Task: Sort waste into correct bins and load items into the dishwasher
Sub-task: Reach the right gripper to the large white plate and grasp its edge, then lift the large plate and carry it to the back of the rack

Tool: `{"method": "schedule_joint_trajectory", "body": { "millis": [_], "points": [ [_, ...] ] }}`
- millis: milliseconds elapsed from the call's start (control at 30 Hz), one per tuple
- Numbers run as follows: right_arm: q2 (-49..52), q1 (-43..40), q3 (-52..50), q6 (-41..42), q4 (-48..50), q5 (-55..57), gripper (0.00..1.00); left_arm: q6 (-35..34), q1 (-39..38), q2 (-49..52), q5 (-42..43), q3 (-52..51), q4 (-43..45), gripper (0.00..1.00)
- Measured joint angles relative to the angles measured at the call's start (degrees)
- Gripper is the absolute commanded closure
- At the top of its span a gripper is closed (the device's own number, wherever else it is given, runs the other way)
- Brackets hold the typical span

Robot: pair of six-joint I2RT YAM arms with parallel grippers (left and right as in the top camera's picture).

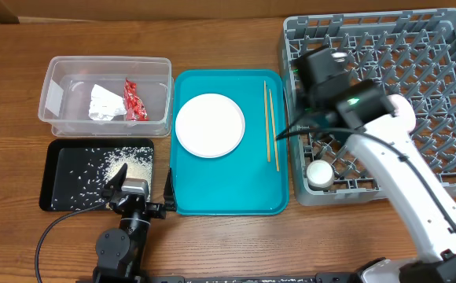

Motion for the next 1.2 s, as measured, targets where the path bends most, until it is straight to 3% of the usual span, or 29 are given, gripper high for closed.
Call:
{"method": "schedule_joint_trajectory", "body": {
  "millis": [200, 500, 633, 833, 1067, 1200],
  "points": [
    [6.05, 8.90, -2.84, 0.17, 11.76, -12.96, 0.47, 0.00, 0.00, 0.00, 0.00, 0.00, 0.02, 0.00],
    [21.27, 10.32, -4.02, 8.83, 18.10, -9.66, 0.48, 0.00, 0.00, 0.00, 0.00, 0.00, 0.02, 0.00],
    [26.05, 9.84, -4.13, 10.34, 19.56, -10.95, 0.59, -0.02, 0.00, 0.00, 0.00, 0.00, 0.02, 0.00],
    [29.31, 9.84, -4.28, 13.38, 18.56, -12.15, 0.94, -0.02, 0.00, 0.00, 0.00, 0.00, 0.02, 0.00],
    [26.49, 9.57, -3.96, 12.31, 15.34, -10.99, 0.96, 0.00, 0.00, 0.00, 0.00, 0.00, 0.02, 0.00],
    [18.16, 9.51, -3.93, 7.91, 14.49, -5.29, 0.96, -0.02, 0.00, 0.00, 0.00, 0.00, 0.02, 0.00]
  ]
}}
